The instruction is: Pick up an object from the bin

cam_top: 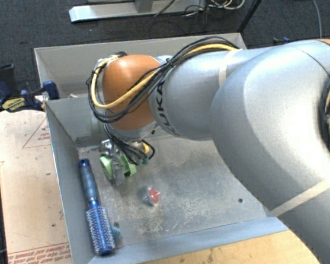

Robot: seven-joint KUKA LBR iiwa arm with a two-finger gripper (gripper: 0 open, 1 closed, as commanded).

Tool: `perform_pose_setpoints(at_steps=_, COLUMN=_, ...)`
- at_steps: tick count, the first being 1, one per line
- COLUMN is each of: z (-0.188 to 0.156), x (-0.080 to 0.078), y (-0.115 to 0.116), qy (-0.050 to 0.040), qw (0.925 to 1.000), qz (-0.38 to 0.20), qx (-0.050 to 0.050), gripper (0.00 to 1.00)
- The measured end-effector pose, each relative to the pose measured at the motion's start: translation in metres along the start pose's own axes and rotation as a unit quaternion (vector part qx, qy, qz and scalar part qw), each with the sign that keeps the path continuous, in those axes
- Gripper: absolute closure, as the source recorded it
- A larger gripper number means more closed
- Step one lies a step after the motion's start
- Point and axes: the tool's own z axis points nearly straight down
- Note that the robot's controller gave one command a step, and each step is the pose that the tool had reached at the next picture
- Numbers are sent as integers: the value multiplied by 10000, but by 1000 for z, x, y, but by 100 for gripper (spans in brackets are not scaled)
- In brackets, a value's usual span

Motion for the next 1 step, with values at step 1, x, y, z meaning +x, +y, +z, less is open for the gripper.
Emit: perform_pose_setpoints(at_steps=1, z=-136, x=0, y=-1, qy=-46, qw=10000, qz=-61, qx=2, gripper=100)
